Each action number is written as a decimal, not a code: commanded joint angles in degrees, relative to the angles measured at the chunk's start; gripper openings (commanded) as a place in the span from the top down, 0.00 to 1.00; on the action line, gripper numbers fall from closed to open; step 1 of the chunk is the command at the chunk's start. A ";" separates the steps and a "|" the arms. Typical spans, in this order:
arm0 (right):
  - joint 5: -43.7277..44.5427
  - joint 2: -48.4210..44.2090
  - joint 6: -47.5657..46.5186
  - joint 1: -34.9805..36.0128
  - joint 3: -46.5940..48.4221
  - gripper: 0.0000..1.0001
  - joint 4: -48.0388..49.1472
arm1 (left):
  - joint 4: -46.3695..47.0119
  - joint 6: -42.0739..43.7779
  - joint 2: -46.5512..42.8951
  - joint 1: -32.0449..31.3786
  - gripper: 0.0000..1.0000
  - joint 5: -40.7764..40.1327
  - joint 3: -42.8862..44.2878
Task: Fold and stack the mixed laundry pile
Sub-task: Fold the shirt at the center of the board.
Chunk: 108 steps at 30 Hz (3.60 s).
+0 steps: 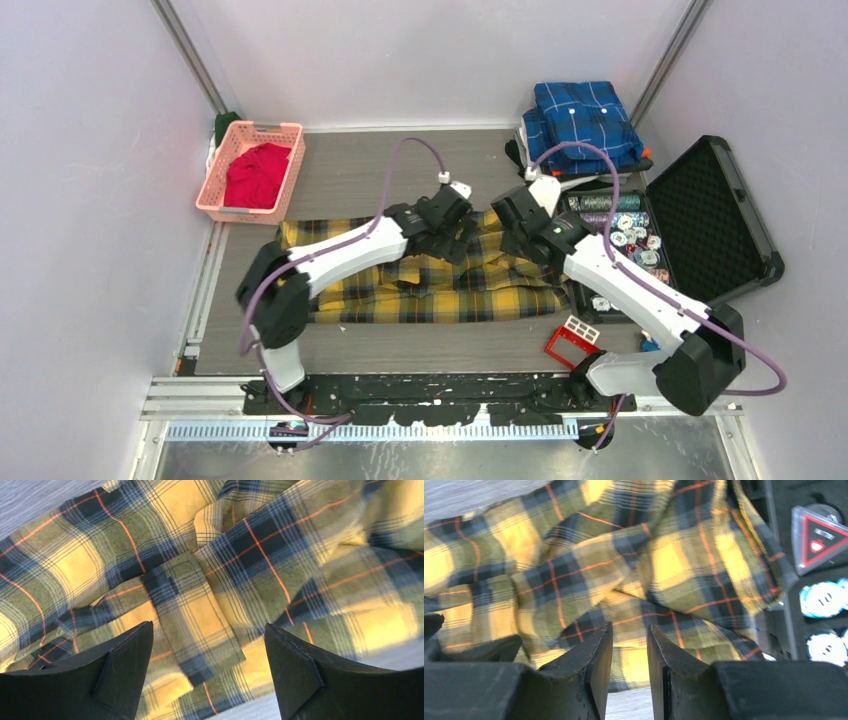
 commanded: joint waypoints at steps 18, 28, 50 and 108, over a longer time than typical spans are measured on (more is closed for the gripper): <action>-0.54 -10.12 0.10 -3.26 -8.14 0.64 0.23 | -11.47 -1.05 16.54 -1.88 0.99 -18.56 10.42; -2.90 -4.80 -0.57 -3.33 -5.50 0.62 3.56 | -10.06 -3.91 -8.04 -0.77 1.00 -13.50 2.30; -31.50 30.41 -20.89 -8.61 20.90 0.48 8.61 | 15.82 3.48 -60.76 25.81 1.00 0.30 -39.99; -72.51 50.98 -46.18 -15.02 36.31 0.99 -8.20 | 9.42 1.84 -72.62 25.76 1.00 -0.12 -41.45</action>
